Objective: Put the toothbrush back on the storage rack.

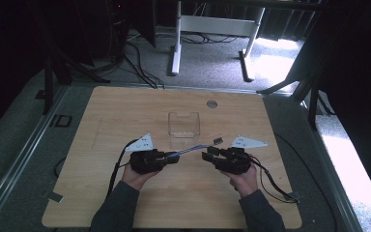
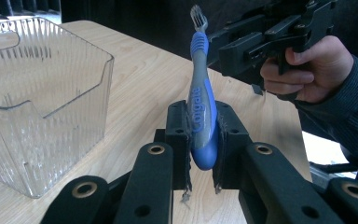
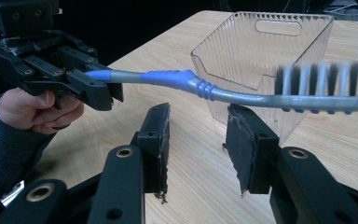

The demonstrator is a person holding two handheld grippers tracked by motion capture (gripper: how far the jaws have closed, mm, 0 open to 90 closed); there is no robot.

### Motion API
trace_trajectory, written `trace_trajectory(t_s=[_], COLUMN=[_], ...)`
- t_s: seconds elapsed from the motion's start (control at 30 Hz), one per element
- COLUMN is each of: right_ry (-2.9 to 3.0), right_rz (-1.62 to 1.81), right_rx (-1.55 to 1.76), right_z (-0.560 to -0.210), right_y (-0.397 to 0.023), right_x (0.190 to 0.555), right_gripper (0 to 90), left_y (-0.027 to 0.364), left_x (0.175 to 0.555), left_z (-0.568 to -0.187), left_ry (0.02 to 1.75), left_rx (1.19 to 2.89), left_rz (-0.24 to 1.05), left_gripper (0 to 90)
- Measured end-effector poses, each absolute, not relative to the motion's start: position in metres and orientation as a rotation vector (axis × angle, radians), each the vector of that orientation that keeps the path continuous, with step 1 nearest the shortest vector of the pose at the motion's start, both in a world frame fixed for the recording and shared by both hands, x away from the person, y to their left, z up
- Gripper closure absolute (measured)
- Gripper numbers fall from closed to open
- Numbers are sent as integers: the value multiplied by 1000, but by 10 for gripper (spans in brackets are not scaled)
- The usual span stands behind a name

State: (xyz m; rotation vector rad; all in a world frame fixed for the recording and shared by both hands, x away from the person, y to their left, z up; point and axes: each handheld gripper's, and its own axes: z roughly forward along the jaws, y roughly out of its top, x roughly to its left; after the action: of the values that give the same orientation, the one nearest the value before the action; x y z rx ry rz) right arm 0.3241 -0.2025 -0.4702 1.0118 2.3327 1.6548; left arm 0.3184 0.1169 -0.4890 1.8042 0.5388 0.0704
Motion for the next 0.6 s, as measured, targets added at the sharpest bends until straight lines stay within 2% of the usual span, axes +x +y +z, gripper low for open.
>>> trace_trajectory(t_s=[0.6], right_ry=[2321], right_rz=[1744], right_rx=[986], right_z=[-469], right_y=[-202], right_x=[323], right_gripper=[552], left_y=[115], left_x=[317], left_z=[-487], left_ry=[503], left_rx=[1767], left_rz=[38], left_gripper=[789])
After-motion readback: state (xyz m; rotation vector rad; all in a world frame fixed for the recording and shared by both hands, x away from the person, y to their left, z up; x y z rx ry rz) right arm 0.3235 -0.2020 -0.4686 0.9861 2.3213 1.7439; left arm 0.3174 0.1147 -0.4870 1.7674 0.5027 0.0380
